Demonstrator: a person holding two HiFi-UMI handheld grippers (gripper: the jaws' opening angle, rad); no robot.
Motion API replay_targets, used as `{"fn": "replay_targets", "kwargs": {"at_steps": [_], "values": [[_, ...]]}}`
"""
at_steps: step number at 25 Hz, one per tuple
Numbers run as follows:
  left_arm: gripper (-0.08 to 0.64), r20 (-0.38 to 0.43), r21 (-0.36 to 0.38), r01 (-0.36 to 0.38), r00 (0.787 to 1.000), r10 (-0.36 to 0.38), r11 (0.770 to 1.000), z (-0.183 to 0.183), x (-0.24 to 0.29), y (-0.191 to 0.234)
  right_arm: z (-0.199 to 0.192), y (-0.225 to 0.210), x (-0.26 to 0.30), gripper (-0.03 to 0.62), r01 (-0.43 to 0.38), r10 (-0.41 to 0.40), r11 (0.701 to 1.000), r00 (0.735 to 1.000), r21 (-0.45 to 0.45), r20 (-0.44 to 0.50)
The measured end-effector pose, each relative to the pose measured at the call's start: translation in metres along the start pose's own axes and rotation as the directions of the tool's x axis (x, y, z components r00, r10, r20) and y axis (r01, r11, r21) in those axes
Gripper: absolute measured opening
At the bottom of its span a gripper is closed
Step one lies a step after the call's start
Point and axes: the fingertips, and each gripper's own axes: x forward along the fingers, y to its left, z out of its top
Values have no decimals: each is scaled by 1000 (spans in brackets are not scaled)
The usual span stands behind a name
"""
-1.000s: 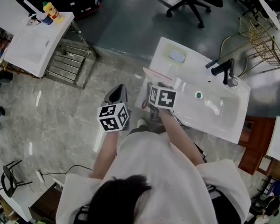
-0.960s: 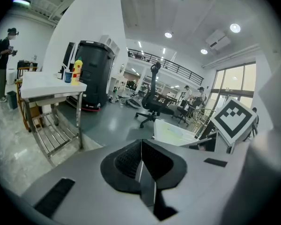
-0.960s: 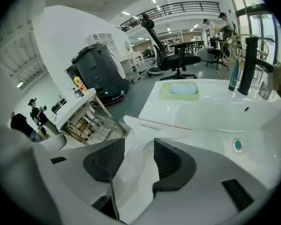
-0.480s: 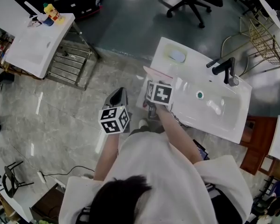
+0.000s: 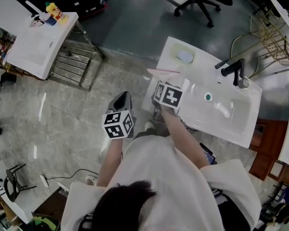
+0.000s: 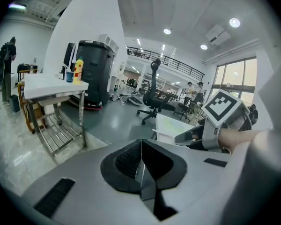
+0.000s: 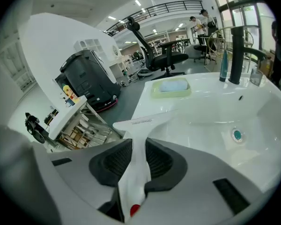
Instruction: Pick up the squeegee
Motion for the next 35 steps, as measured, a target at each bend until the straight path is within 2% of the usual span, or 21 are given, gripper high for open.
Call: {"fn": "replay_targets", "kwargs": {"at_steps": [13,21,28,35], "values": [[26,-9,26,12,1000,-12,1000,-6,-4,-5,-3,-2,-9,100,-52,55,997,997,-59,55],[26,-9,41,31,1000,-30,999,-5,-3,-21,-6,-1,-27,98,-112,121,991,986,-79,112],[26,16,84,100,995,-102,991,9,2,-51,5,-5,-55,97,-145,168,982,964,-123,205],[26,38,131,187,980,-194,974,22,3,-96,35,-21,-98,94,-145,186,979,924,-144,334]]}}
